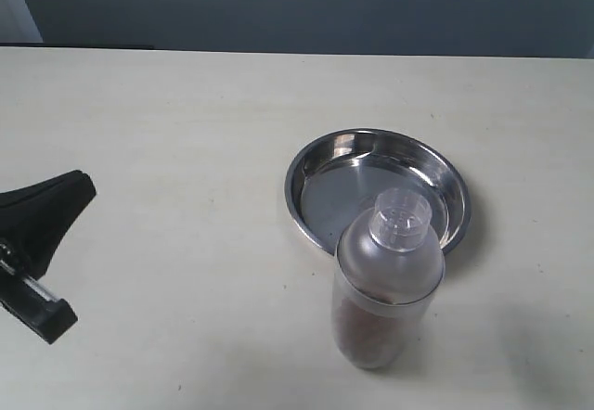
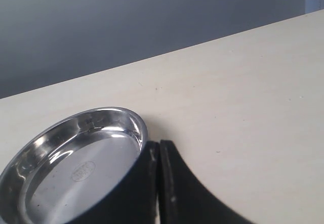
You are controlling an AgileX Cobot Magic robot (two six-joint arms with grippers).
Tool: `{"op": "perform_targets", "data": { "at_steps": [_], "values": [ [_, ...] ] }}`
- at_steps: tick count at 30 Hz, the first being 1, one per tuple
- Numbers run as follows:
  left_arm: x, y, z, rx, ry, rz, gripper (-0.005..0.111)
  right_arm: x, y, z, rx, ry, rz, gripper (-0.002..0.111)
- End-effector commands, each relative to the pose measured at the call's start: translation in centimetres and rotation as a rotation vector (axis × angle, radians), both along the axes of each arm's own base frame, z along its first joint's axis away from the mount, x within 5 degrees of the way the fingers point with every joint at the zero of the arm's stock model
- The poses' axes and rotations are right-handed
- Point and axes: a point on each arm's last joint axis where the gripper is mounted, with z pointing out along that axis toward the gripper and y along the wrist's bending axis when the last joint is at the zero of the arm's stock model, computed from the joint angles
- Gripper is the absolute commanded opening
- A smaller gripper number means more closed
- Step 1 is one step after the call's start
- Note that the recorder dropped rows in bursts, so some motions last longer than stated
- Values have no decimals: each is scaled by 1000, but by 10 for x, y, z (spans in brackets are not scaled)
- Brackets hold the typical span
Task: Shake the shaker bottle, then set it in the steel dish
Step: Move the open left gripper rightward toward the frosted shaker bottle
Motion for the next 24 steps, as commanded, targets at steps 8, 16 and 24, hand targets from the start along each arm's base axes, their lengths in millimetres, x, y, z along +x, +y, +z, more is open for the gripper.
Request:
{"op": "perform_targets", "data": {
  "at_steps": [8,16,24],
  "values": [
    [5,-29,-21,70,65,-284,26,0,0,1,-6,-13,1,-1],
    [24,-47,-36,137,138,-401,67,0,0,1,-6,-13,1,-1],
    [49,-68,-47,164,165,-530,68,0,0,1,-6,-13,1,-1]
  ]
}}
